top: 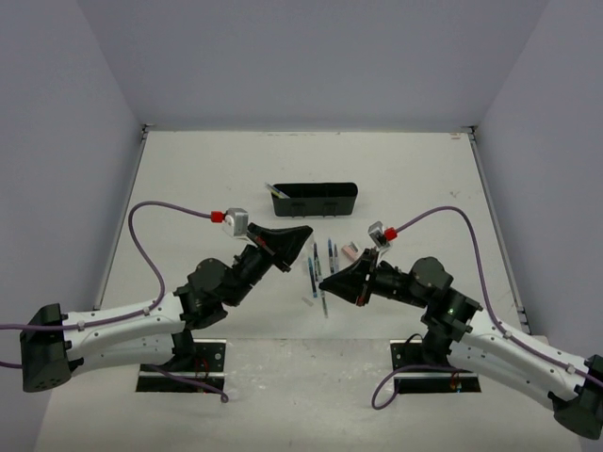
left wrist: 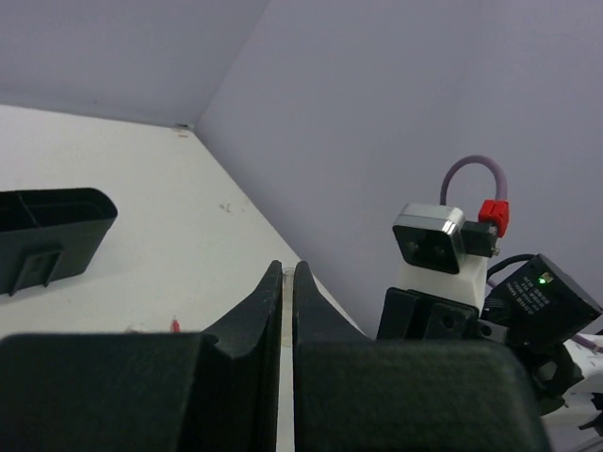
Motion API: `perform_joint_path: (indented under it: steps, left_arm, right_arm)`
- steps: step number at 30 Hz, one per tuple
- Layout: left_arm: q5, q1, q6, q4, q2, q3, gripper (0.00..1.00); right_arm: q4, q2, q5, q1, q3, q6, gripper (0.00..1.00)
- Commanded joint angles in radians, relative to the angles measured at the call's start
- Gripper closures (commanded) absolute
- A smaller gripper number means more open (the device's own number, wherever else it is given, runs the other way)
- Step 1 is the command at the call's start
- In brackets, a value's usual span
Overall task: Sort the stationery into containers
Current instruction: Close the pen cap on the pen.
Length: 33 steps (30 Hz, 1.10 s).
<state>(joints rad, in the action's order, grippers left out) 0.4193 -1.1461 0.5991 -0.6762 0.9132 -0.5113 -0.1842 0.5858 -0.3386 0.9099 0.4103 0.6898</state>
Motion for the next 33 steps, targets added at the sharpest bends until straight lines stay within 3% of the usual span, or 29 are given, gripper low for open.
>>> perform_joint_path:
  steps: [1, 33]
  left_arm:
    - [-0.048, -0.001, -0.038, -0.176, -0.016, 0.011, 1.0]
    - [-0.067, -0.001, -0.004, -0.223, 0.016, 0.036, 1.0]
  right_arm:
    - [-0.088, 0.017, 0.082, 0.028, 0.047, -0.027, 1.0]
    - [-0.04, 0.063, 0.123, 0.029, 0.114, -0.066, 1.0]
